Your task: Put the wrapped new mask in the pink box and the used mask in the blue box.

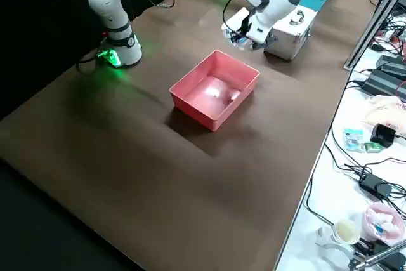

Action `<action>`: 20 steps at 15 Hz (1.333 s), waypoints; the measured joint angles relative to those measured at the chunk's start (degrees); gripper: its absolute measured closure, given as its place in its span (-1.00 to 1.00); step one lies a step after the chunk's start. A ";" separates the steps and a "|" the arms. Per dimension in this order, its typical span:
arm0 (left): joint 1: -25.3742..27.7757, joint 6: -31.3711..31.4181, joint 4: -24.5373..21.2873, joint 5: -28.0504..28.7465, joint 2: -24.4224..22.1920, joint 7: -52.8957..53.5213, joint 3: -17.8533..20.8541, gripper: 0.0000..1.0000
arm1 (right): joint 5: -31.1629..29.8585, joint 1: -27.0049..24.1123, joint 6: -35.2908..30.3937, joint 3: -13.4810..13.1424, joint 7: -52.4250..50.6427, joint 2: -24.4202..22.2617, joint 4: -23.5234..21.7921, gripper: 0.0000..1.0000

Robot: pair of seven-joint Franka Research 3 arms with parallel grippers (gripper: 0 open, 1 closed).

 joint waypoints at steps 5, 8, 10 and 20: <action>3.94 -0.03 -0.50 0.02 3.17 5.01 0.03 0.90 | -6.55 -9.30 0.43 -1.74 -4.58 0.59 -0.20 0.75; 4.47 -0.02 -0.71 0.02 5.29 5.26 0.01 0.90 | -9.14 -12.07 3.38 -1.68 -10.10 2.66 -0.86 0.75; 4.33 0.08 -0.71 0.02 6.35 5.26 -0.11 0.90 | -10.73 -12.24 6.03 -1.55 -13.50 5.02 -0.91 0.75; 4.37 1.06 2.26 0.02 3.13 4.77 -0.74 -0.67 | -11.51 -12.51 11.02 -0.72 -15.72 9.39 -1.14 0.47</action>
